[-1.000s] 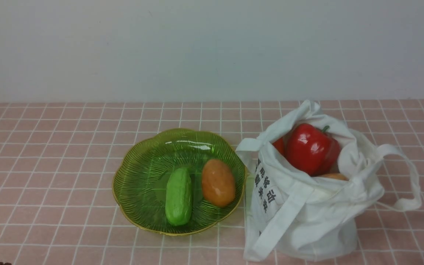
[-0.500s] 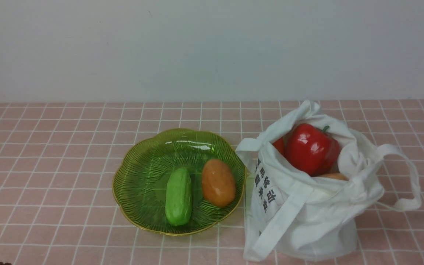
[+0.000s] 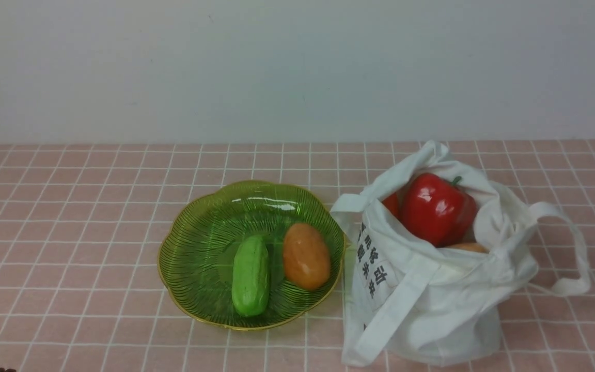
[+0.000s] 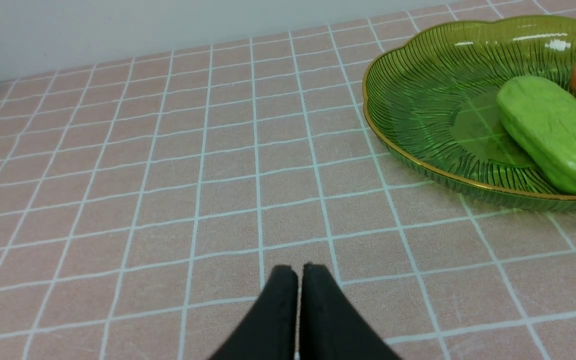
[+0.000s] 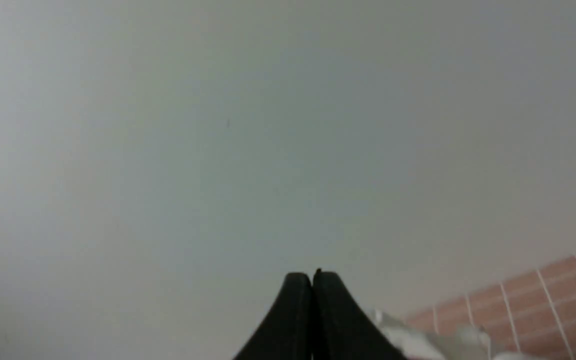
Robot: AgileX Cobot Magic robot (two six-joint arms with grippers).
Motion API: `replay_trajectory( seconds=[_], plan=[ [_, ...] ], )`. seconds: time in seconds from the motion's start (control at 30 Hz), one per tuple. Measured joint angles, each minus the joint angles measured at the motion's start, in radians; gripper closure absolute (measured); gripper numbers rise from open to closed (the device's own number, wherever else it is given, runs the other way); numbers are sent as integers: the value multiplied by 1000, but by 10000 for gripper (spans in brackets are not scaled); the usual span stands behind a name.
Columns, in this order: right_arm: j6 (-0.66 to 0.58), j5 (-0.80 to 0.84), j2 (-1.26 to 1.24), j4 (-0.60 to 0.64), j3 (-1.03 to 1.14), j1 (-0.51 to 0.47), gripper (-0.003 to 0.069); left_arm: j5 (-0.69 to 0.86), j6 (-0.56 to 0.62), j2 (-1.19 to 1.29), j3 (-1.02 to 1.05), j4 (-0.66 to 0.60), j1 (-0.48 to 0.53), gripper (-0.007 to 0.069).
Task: Take vegetables from bag on pink coffee tablecloth place on plate.
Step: 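Reach for the red bell pepper in the white bag with the right gripper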
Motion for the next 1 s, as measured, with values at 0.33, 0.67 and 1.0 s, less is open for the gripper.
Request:
replay_trajectory(
  seconds=[0.33,0.67,1.0],
  plan=[
    [-316,457,672,60,-437,9,673,0,0,0,0,0,0,629],
    [-400,456,1037,39,-581,123,641,0,0,0,0,0,0,629],
    [-189,369,1232,-244,-661,208,279,0,0,0,0,0,0,629]
  ],
)
